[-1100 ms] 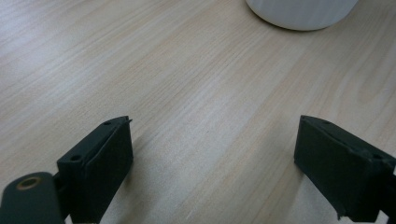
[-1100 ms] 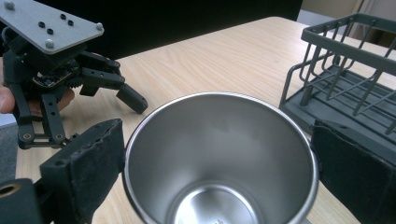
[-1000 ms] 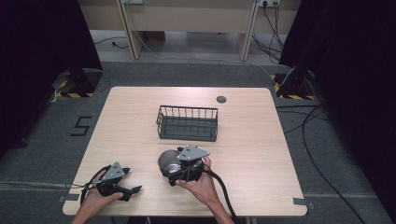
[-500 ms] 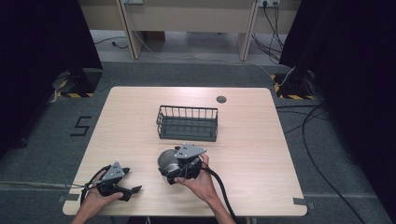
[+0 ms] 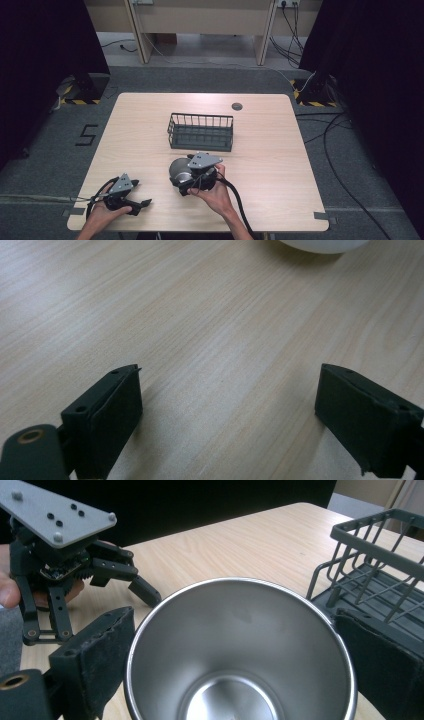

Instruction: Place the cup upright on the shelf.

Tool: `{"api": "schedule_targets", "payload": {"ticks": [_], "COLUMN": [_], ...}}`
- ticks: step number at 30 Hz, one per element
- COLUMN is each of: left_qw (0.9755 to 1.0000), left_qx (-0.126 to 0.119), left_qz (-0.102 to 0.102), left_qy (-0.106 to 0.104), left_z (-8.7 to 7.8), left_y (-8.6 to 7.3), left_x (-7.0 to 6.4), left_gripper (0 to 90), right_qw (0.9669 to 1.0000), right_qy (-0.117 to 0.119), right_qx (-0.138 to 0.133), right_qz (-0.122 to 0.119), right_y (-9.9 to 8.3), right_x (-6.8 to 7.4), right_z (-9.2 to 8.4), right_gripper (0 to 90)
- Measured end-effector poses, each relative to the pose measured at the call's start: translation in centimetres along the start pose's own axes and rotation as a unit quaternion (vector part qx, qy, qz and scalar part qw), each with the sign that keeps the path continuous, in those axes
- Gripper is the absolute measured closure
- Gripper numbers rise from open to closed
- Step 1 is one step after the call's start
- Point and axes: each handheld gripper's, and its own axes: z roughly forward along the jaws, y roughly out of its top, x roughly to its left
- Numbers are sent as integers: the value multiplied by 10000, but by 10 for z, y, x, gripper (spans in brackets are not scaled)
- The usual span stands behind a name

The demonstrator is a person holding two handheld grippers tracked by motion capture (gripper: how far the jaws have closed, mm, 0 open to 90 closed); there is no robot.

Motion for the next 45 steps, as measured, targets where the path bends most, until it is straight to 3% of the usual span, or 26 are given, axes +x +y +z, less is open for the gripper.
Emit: {"api": "schedule_targets", "payload": {"ticks": [9,29,45], "left_qw": [10000,10000,10000], "left_qx": [4,-2,-2], "left_qz": [0,1,-6], "left_qy": [0,4,1], "left_z": [0,0,0], "left_y": [0,0,0], "left_x": [0,0,0], "left_gripper": [110,110,109], "right_qw": [9999,9995,9988], "right_qy": [-87,-256,-428], "right_qx": [-77,-134,-120], "right_qz": [28,114,223], "right_y": [6,36,75], "right_x": [-7,-25,-46], "right_z": [-8,-26,-29], "right_gripper": [61,61,61]}}
